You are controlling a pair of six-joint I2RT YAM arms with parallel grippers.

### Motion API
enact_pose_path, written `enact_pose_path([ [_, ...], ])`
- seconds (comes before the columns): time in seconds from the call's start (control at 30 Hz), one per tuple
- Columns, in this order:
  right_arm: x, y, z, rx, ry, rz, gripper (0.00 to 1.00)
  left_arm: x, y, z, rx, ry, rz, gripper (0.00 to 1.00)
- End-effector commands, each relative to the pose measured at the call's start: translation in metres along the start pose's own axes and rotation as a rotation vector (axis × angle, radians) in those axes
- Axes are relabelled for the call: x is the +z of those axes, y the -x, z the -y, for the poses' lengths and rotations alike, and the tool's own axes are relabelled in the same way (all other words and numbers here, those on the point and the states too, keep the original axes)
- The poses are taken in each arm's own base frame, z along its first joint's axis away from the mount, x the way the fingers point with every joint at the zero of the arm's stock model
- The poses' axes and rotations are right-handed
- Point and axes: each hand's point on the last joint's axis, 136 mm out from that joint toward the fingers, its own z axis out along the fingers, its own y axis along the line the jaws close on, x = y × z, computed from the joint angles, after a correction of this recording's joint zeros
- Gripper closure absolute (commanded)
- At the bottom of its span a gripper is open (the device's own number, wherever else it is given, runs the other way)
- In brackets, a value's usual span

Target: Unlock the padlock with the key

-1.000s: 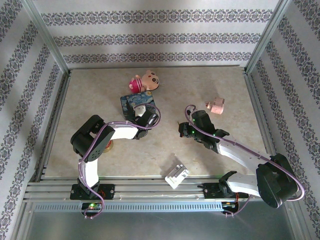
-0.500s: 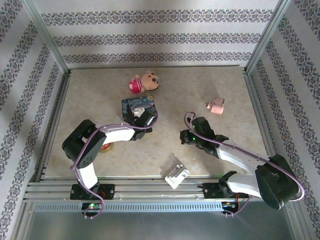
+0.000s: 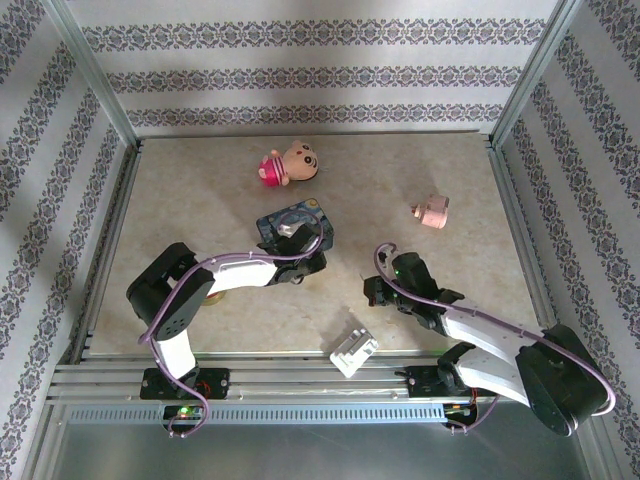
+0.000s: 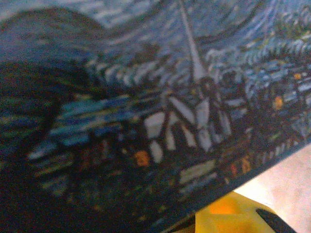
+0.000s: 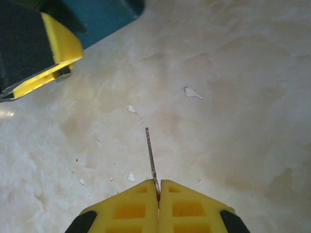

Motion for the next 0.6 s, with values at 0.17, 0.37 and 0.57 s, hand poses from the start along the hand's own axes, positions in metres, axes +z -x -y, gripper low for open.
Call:
enact_pose_path([
  [0.17,-0.004,0.017,-0.02,-0.094,0.101,0.077,1.0,-0.004,0.006,0.044,-0.079,-0.14,-0.013,1.0],
  [0.37,0.003,0.016,-0.022,-0.109,0.091,0.067,1.0,-0.004,0.007,0.049,-0.106,-0.159,-0.02,1.0],
  [0.57,0.016,0.014,-0.025,-0.131,0.048,0.052,1.0,-0.003,0.008,0.053,-0.109,-0.172,-0.025,1.0],
])
